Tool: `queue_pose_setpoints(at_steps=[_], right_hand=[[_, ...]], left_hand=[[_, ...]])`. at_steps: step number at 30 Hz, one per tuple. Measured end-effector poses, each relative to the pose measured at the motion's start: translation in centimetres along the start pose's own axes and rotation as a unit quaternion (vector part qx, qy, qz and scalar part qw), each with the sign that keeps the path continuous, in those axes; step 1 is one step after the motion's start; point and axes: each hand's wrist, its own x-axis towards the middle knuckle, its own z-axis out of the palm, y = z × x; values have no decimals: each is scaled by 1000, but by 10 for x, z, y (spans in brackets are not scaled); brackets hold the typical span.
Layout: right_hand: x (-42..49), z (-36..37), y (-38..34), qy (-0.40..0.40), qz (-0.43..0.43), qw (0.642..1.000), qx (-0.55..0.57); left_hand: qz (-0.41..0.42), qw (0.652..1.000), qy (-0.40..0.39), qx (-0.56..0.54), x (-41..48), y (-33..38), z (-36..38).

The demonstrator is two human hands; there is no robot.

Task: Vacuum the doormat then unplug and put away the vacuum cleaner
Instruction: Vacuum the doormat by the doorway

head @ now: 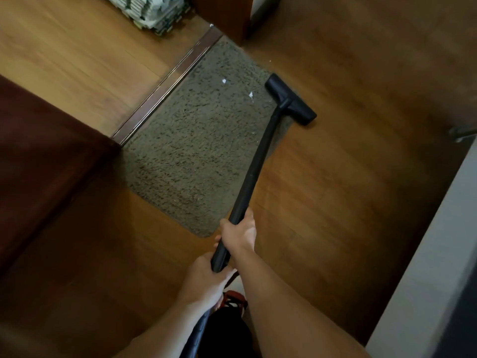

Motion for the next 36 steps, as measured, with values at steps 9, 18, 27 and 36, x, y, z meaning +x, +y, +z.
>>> queue_pose_setpoints(at_steps=[9,18,27,36], right_hand=[[15,-12,-18,14,-3,1000,-5],[-20,19,15,4,-6,1000,-9],[-87,80,64,-26,6,1000,-9],[-149,134,108,-42,14,999,-8]], left_hand=[[24,1000,4,-11,9,23,9],[3,1000,7,-21,-24,-16,-16],[-18,999,38,-21,-81,-87,-59],[-30,998,47,-3,-128,-152,-104]])
